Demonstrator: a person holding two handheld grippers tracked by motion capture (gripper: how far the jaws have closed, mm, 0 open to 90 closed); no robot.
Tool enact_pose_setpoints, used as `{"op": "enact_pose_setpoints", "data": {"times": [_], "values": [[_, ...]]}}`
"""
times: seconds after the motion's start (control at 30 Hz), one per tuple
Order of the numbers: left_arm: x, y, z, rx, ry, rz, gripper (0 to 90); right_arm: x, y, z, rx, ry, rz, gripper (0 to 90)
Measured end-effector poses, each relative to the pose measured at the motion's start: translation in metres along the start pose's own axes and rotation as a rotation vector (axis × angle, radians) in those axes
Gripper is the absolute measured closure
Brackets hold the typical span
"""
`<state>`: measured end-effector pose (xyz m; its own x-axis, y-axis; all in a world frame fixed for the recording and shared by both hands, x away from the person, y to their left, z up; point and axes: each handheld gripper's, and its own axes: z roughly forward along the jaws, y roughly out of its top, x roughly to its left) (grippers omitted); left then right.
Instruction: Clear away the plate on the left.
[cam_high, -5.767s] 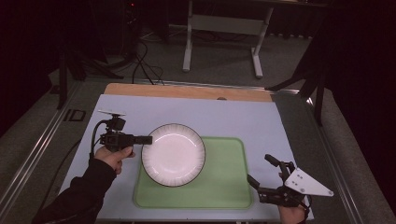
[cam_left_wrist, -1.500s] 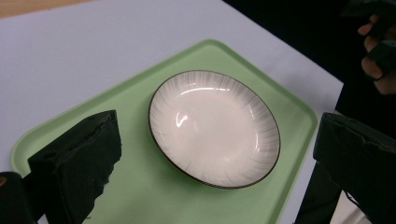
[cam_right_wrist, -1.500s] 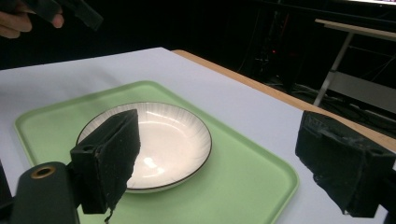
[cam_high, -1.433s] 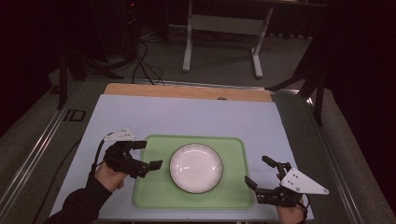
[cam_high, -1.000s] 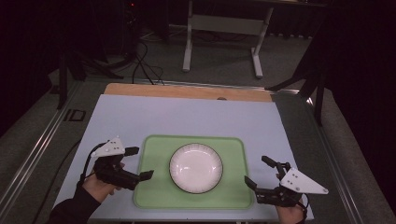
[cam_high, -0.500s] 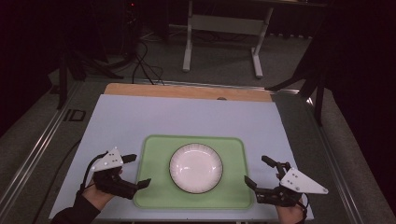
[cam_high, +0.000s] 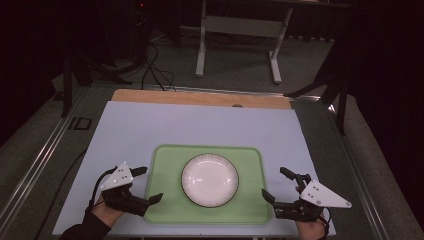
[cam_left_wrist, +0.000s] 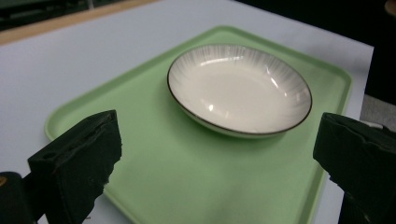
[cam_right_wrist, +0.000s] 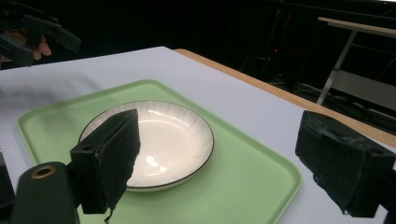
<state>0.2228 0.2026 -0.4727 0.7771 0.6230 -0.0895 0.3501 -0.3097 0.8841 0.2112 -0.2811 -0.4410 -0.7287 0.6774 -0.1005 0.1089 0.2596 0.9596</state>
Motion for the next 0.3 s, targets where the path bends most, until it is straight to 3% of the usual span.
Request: {"op": "enact_pose_setpoints", "data": {"times": [0.2,0.3], "values": [[0.0042,-0.0012,-0.001,-0.017,-0.005,-0.025,1.6,-0.0008,-0.0005,-0.0002,-0.002,0.002,0.002,13.8],[0.0039,-0.001,-0.0006,-0.017,-0.004,-0.015,1.6,-0.0014,-0.0009,-0.0001,0.002,0.001,0.009,13.8]]}}
